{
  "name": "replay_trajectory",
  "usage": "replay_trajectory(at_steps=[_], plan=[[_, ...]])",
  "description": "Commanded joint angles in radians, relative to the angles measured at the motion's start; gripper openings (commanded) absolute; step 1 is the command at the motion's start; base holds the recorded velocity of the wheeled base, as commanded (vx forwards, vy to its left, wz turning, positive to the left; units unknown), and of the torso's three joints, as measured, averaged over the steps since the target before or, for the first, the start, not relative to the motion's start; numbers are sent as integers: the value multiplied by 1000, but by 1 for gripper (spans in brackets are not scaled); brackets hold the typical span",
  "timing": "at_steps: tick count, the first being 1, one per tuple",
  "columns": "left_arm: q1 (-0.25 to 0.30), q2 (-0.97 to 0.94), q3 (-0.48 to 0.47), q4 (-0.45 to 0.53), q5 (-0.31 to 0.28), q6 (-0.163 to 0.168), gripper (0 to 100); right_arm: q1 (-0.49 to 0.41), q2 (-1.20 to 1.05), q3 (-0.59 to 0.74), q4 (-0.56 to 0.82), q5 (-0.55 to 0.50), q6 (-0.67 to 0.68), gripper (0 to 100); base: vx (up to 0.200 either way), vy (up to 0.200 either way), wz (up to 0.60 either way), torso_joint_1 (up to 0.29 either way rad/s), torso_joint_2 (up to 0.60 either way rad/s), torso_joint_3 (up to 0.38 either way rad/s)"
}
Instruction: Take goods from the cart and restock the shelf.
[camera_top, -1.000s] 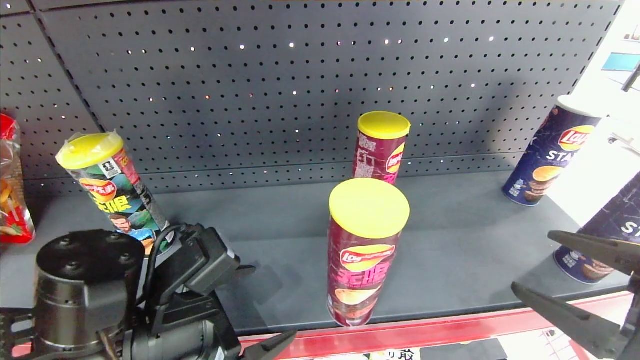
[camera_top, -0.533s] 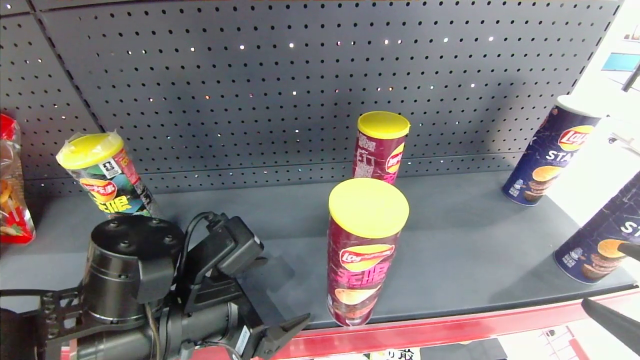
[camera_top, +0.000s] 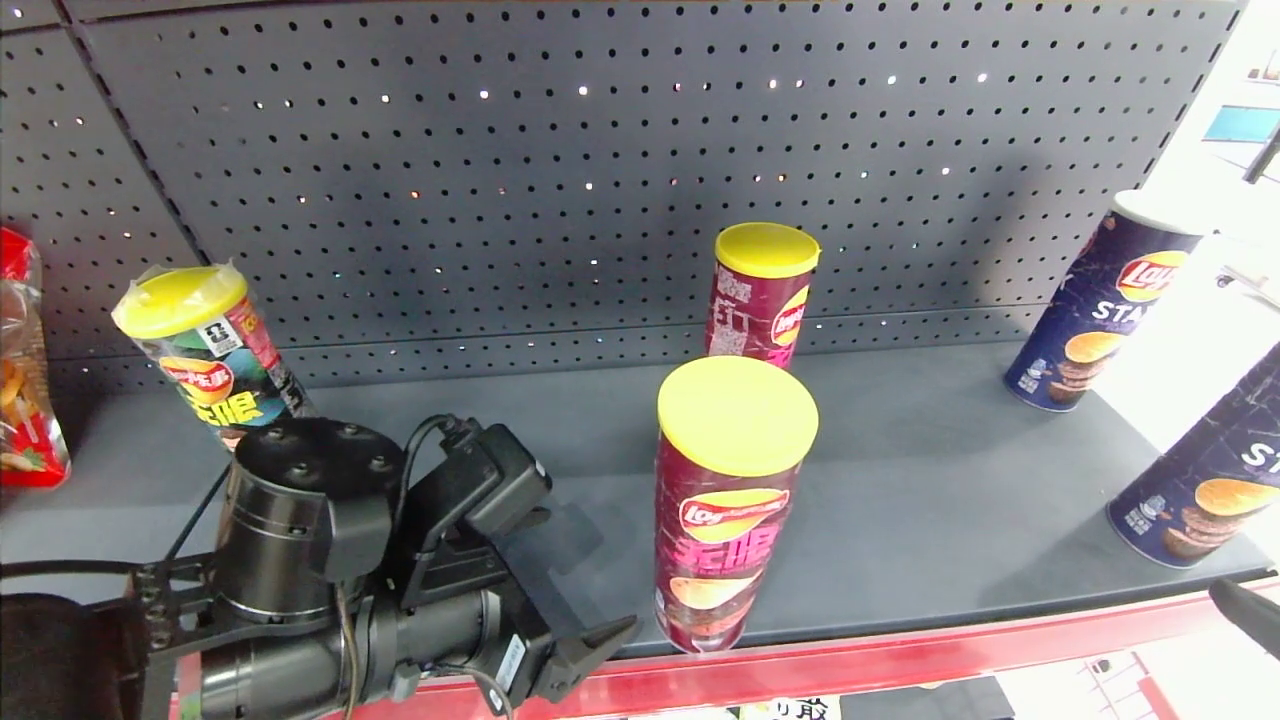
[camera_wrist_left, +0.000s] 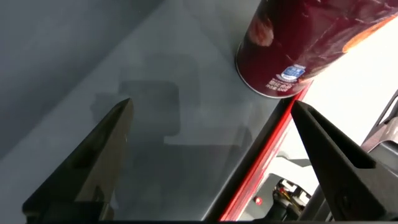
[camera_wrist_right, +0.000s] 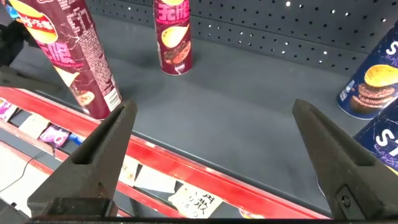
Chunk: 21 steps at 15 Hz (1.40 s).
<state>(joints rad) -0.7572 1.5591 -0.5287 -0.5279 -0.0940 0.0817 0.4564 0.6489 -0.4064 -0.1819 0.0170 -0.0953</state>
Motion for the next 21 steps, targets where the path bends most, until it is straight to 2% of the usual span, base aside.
replay_trajectory(at_steps=[1, 13, 17, 21], plan=[[-1, 18, -11, -1, -1, 0, 100, -1, 1, 0, -1, 0, 0, 100, 0, 0, 0, 0, 0, 0], [-16, 68, -60, -1, -1, 0, 100, -2, -5, 3, -1, -2, 0, 100, 0, 0, 0, 0, 0, 0], [-4, 48, -4, -1, 4, 1, 100, -2, -5, 3, -1, -2, 0, 100, 0, 0, 0, 0, 0, 0], [10, 52, -11, 0, 8, 1, 100, -8, -5, 3, -1, -2, 2, 100, 0, 0, 0, 0, 0, 0]])
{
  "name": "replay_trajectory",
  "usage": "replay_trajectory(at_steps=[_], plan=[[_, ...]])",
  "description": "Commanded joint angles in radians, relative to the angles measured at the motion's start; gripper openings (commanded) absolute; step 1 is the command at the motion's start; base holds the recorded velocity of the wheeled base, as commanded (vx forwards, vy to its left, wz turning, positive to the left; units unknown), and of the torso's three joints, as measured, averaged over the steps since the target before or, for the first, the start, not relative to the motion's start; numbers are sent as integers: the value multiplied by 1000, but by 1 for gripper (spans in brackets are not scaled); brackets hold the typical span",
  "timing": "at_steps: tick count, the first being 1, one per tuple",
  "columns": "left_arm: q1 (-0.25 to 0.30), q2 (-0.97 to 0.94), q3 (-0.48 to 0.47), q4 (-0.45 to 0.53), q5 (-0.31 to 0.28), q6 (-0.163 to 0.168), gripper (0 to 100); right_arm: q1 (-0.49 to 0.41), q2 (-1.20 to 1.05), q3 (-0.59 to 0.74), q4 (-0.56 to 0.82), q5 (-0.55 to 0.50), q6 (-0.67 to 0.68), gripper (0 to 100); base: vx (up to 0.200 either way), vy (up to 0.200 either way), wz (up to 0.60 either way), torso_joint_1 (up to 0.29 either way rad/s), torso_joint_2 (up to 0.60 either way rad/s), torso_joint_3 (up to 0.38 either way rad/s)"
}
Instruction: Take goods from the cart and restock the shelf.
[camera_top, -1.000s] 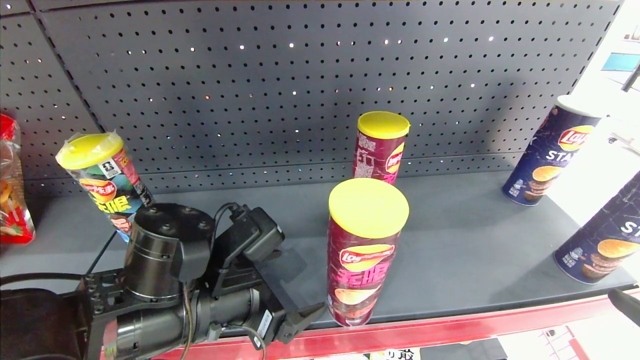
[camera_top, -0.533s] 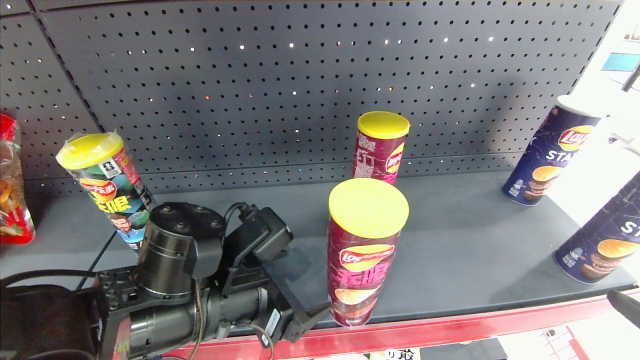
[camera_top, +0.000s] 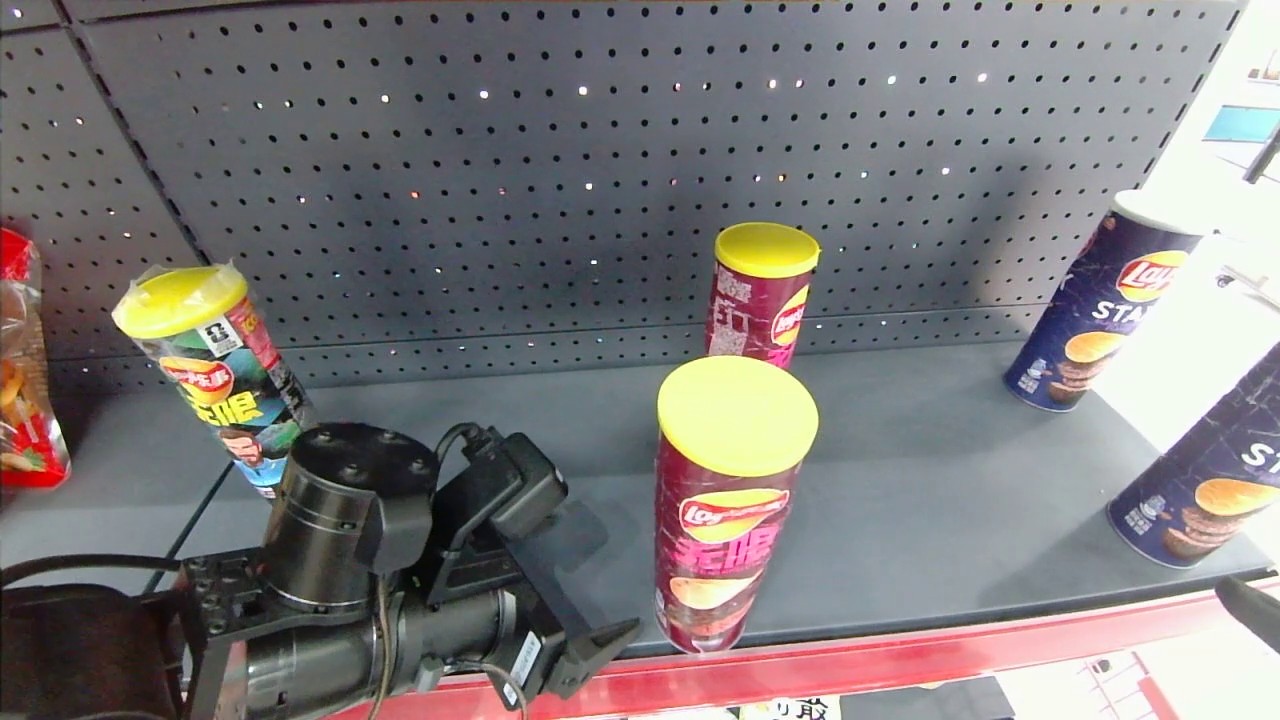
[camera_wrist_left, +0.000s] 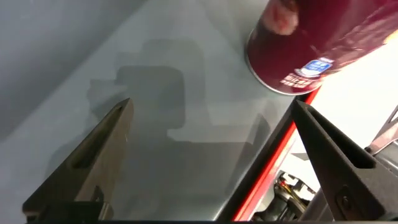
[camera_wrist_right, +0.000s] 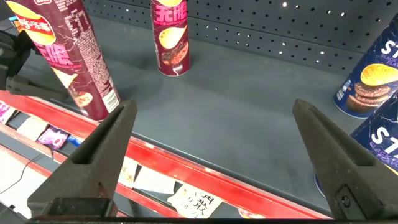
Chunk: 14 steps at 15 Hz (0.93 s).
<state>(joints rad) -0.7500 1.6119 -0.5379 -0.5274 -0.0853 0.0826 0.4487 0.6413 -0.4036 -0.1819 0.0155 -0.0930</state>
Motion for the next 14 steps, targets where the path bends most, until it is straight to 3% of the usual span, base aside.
replay_trajectory(at_steps=[1, 14], plan=[[8, 10, -7, 0, 2, 0, 100, -1, 3, 0, -1, 0, -1, 100, 0, 0, 0, 0, 0, 0], [0, 74, -85, 0, 21, 0, 100, -15, 3, -3, -1, 0, -1, 100, 0, 0, 0, 0, 0, 0]])
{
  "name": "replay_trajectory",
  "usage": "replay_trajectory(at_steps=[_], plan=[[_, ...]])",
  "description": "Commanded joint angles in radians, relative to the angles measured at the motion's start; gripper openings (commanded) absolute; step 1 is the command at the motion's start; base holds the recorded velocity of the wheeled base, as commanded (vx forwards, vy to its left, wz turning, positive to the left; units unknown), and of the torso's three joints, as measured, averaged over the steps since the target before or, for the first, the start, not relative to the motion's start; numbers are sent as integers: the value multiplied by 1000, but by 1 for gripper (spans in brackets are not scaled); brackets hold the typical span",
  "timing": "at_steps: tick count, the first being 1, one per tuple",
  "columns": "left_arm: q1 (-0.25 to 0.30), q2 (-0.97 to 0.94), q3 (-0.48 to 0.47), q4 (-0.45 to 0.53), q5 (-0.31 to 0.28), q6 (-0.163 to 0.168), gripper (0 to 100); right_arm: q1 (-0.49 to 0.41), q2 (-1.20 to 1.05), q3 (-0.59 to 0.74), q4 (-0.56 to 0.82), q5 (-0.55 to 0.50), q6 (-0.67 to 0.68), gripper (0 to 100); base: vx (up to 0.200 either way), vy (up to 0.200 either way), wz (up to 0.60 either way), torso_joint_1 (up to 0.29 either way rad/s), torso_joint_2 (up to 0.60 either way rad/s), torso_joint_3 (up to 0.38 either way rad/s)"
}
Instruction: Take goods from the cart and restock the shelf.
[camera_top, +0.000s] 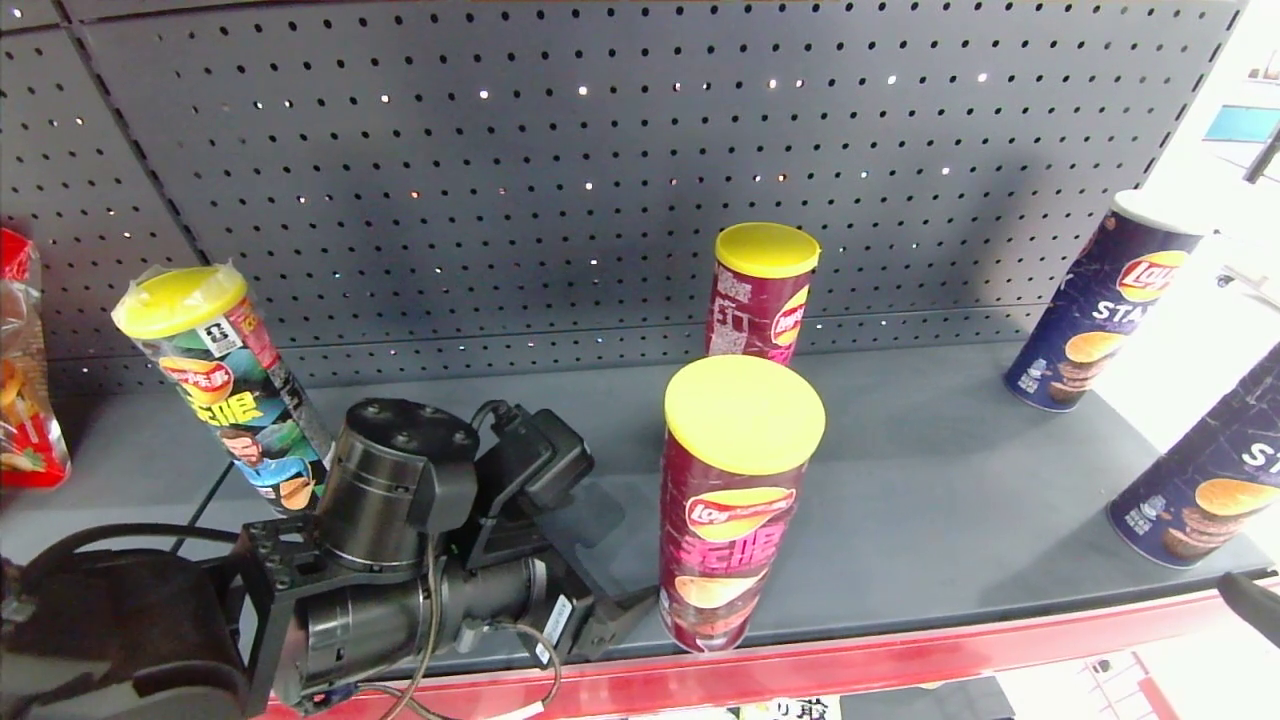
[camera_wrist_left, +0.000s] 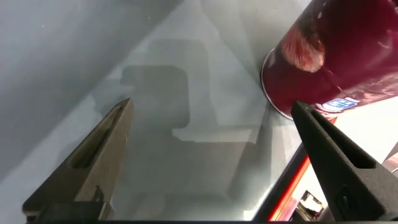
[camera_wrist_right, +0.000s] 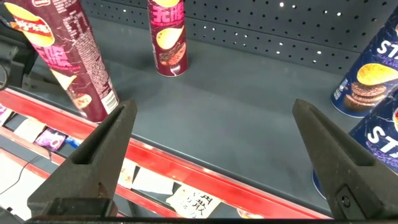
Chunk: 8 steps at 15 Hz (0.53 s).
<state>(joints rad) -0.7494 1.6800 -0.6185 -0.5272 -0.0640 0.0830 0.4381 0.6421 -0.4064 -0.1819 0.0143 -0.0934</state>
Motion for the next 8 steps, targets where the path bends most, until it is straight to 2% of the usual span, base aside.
replay_trajectory(at_steps=[1, 8], plan=[[-1, 12, -7, 0, 0, 0, 100, -2, 2, 0, -1, 1, 0, 100, 0, 0, 0, 0, 0, 0], [-4, 41, -41, 0, 0, 6, 100, -4, 2, 0, -1, 1, 0, 100, 0, 0, 0, 0, 0, 0]])
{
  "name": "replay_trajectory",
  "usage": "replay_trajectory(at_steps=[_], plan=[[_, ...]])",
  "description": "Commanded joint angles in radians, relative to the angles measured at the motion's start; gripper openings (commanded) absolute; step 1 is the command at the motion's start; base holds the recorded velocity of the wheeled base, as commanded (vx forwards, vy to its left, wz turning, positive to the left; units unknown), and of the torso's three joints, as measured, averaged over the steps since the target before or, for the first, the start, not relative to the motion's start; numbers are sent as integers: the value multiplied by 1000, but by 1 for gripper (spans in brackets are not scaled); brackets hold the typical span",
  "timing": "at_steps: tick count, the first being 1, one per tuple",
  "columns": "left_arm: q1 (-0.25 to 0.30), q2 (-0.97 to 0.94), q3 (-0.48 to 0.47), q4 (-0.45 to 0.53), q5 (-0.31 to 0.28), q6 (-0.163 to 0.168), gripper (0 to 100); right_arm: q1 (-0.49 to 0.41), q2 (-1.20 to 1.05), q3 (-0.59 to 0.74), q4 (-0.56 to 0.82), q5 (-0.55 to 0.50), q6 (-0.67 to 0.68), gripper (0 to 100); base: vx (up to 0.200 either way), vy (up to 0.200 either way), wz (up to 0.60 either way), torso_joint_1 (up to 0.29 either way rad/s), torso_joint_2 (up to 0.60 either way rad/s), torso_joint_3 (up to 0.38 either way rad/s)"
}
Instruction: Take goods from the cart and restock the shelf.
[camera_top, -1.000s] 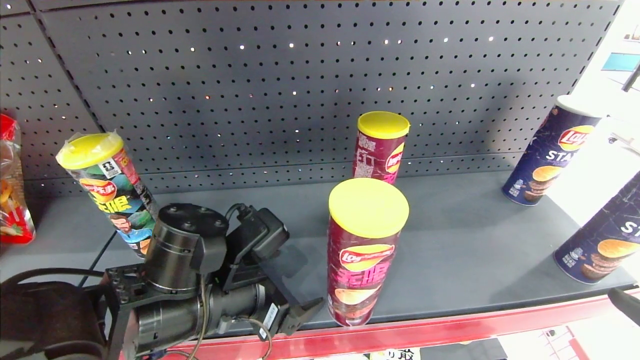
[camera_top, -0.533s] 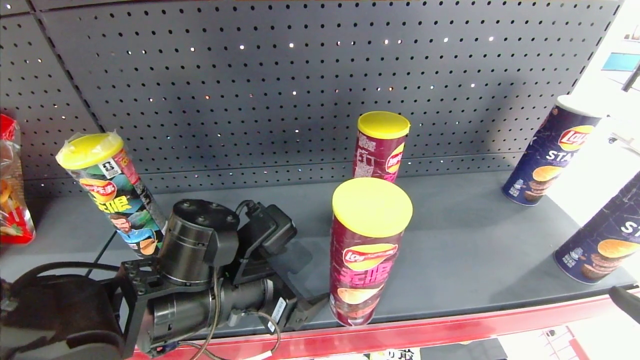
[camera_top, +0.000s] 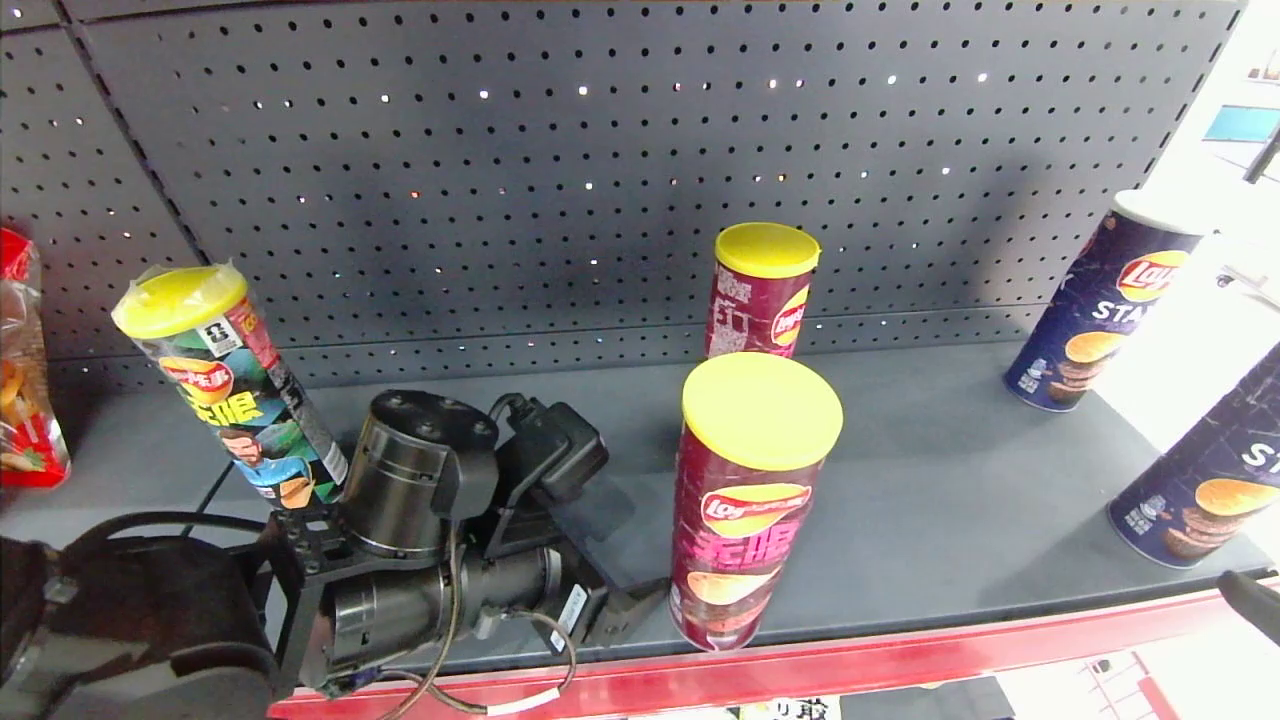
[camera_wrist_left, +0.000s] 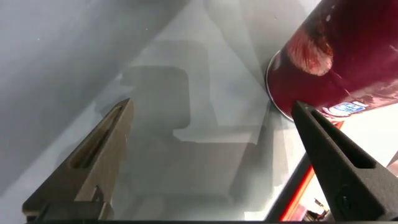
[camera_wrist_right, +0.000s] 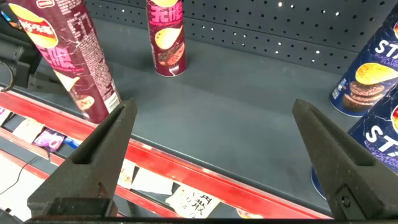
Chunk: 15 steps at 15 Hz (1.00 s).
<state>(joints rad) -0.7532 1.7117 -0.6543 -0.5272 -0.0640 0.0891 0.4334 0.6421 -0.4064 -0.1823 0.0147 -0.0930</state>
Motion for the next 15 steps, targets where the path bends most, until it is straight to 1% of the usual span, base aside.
replay_trajectory(at_steps=[1, 10, 15], plan=[[0, 12, -7, -2, 0, 0, 100, 1, 2, 0, 0, 1, -1, 100, 0, 0, 0, 0, 0, 0], [-12, 37, -48, 0, 0, 0, 100, 1, 1, 3, 0, 1, -1, 100, 0, 0, 0, 0, 0, 0], [-15, 46, -51, 0, 0, 0, 100, 1, -4, 4, 0, 1, -1, 100, 0, 0, 0, 0, 0, 0]])
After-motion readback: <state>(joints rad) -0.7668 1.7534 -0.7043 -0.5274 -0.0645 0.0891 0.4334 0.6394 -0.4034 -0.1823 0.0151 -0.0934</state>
